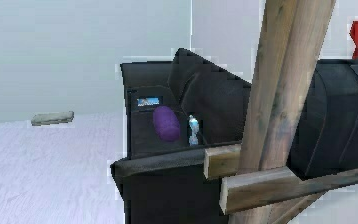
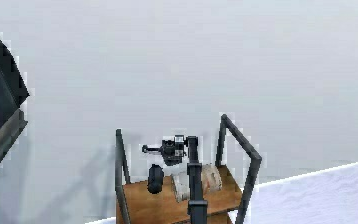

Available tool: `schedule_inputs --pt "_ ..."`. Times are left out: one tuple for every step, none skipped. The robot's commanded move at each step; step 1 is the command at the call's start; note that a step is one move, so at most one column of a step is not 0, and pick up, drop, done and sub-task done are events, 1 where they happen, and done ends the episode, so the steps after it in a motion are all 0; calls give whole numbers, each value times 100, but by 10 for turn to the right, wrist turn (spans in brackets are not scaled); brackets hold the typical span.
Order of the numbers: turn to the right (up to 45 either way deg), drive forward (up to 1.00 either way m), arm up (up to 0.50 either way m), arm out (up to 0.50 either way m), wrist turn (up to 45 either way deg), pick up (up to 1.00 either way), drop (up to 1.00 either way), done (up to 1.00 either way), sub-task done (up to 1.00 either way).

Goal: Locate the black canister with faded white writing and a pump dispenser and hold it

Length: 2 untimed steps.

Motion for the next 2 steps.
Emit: schedule_inputs --pt "0 0 -30 0 0 0 0 0 0" --pt "0 0 0 0 0 100 0 0 0"
